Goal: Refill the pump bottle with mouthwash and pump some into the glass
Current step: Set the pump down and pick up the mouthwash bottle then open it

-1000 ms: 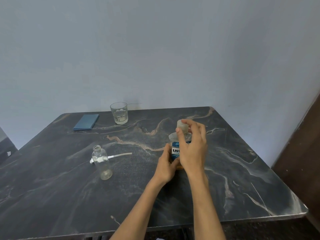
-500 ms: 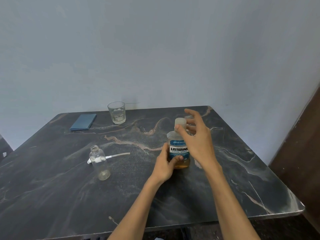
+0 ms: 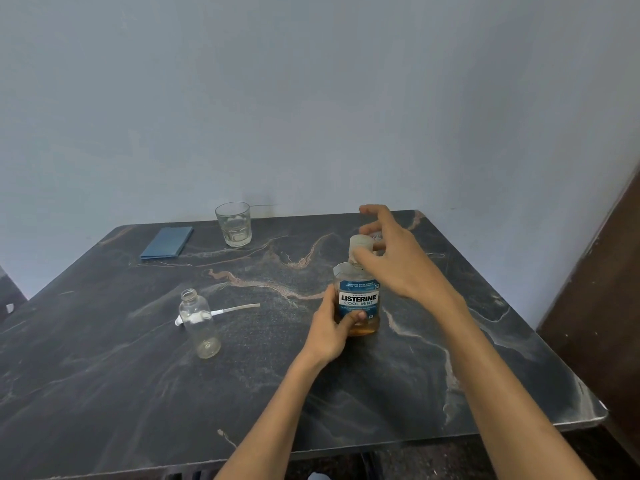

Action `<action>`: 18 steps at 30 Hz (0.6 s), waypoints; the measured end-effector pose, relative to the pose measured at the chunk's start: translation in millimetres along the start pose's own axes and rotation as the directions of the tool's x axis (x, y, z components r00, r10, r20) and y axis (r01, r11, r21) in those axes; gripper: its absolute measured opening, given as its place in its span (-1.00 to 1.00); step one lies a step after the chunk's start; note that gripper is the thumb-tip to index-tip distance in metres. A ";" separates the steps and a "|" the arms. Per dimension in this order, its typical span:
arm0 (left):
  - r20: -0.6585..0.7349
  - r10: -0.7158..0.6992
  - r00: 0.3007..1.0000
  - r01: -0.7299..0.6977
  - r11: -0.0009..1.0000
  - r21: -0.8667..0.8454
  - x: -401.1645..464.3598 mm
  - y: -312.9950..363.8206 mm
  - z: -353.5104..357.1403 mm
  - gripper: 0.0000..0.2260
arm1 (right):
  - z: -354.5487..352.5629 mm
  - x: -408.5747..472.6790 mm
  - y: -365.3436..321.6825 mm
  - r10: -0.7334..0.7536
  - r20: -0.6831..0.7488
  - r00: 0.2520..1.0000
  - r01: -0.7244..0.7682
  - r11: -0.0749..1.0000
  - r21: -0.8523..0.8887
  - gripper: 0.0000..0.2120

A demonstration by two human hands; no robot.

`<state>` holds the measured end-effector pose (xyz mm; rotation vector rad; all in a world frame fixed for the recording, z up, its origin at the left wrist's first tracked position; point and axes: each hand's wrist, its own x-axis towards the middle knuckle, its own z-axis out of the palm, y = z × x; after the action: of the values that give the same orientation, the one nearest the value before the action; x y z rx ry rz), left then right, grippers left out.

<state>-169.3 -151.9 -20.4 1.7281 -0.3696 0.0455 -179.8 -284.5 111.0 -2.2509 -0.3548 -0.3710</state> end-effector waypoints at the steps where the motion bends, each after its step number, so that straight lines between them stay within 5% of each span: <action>1: 0.003 -0.001 1.000 0.001 1.000 -0.003 -0.1 0.4 0.1 -0.61 | -0.5 0.3 -0.5 0.002 0.009 1.000 -0.002 1.000 -0.021 -0.39; 4: 0.011 -0.007 1.000 0.007 1.000 -0.005 -0.2 1.4 0.2 -0.62 | -1.1 1.7 -0.7 0.035 0.025 0.999 -0.031 0.991 -0.133 -0.26; 10: 0.022 -0.014 1.000 0.014 1.000 0.006 -0.4 2.5 -0.1 -0.62 | -4.5 4.6 1.9 0.039 0.067 0.997 -0.034 0.996 -0.077 -0.41; 18: 0.006 -0.009 1.000 0.009 1.000 0.005 0.2 1.8 0.9 -0.62 | -1.7 3.9 0.9 0.033 -0.001 0.999 -0.032 0.984 -0.175 -0.31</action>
<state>-169.7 -153.1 -18.7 1.7353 -0.3667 0.0344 -176.1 -285.8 112.9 -2.4257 -0.2961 -0.3960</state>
